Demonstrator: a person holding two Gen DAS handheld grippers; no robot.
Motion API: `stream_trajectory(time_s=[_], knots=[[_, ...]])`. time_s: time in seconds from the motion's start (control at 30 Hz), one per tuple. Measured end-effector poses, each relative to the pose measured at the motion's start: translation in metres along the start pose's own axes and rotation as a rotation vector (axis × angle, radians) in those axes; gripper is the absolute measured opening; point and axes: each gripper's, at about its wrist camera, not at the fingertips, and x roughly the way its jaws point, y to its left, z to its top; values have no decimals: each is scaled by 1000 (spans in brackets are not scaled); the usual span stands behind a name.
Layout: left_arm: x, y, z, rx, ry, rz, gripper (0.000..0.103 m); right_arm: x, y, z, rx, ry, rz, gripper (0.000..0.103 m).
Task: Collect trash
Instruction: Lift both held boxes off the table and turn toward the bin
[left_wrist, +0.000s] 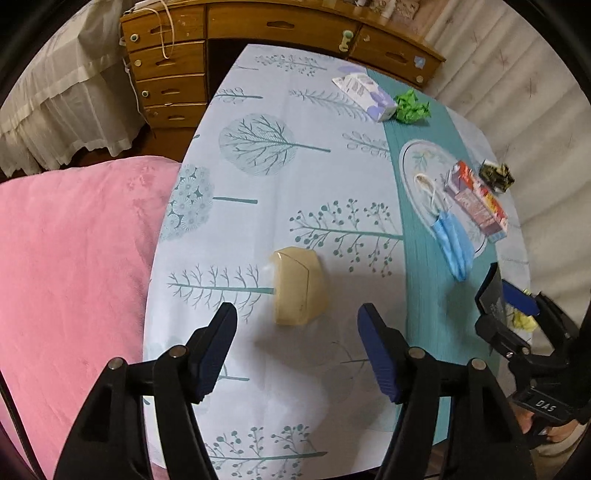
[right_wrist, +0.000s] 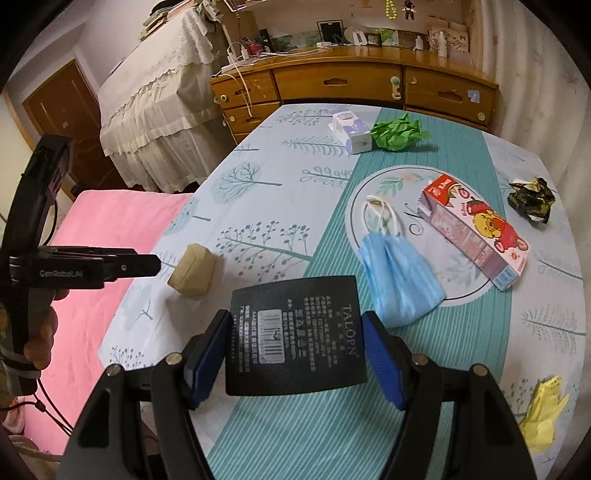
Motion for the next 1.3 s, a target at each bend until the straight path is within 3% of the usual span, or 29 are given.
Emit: stream_trajectory(time_s=[0.6, 0.67, 0.7, 1.03, 1.3], knots=[[65, -20, 19, 77, 125, 90, 66, 27, -4, 3, 35, 24, 33, 71], [73, -21, 19, 82, 143, 94, 55, 28, -6, 2, 42, 26, 36, 71], [72, -24, 19, 99, 121, 119, 46, 28, -7, 1, 45, 26, 39, 71], [37, -35, 7, 110, 19, 70, 45, 18, -10, -11, 64, 17, 64, 71], [-16, -62, -48, 121, -37, 1, 45, -31, -10, -55, 69, -21, 74, 71]])
